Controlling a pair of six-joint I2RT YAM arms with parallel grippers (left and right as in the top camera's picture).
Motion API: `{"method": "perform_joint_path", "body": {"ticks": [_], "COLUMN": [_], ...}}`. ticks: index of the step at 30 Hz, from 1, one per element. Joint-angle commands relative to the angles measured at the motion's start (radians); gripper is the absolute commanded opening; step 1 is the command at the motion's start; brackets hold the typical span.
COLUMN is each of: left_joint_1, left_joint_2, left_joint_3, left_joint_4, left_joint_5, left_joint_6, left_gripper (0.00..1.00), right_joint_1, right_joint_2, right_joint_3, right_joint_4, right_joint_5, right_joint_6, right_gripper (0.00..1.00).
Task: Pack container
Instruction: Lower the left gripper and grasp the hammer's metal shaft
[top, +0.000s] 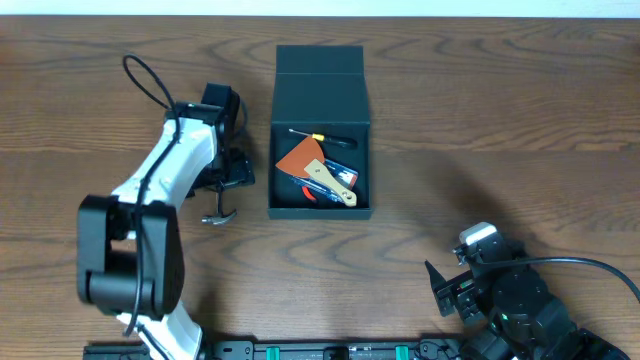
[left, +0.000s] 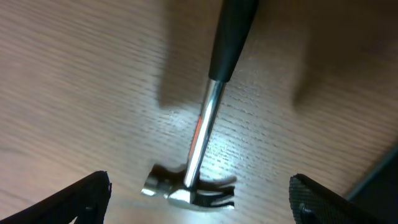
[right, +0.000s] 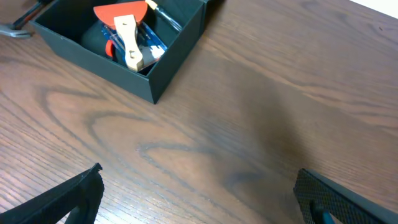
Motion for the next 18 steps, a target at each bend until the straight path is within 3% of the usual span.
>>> {"method": "perform_joint_path", "body": {"ticks": [1, 10, 18], "left_joint_1": [0.021, 0.05, 0.063], "left_joint_2": [0.036, 0.087, 0.124], "left_joint_3": [-0.006, -0.006, -0.006], "left_joint_4": [-0.005, -0.005, 0.003], "left_joint_5": [0.029, 0.029, 0.031], "left_joint_6": [0.034, 0.035, 0.061], "left_gripper": [0.9, 0.73, 0.69], "right_joint_1": [-0.006, -0.006, -0.006], "right_joint_2": [-0.003, -0.003, -0.003], "right_joint_3": [0.001, 0.001, 0.001], "right_joint_4": [0.003, 0.003, 0.003], "right_joint_5": [0.014, 0.014, 0.014], "right_joint_6": [0.014, 0.014, 0.014], "right_gripper": [0.99, 0.99, 0.99]}}
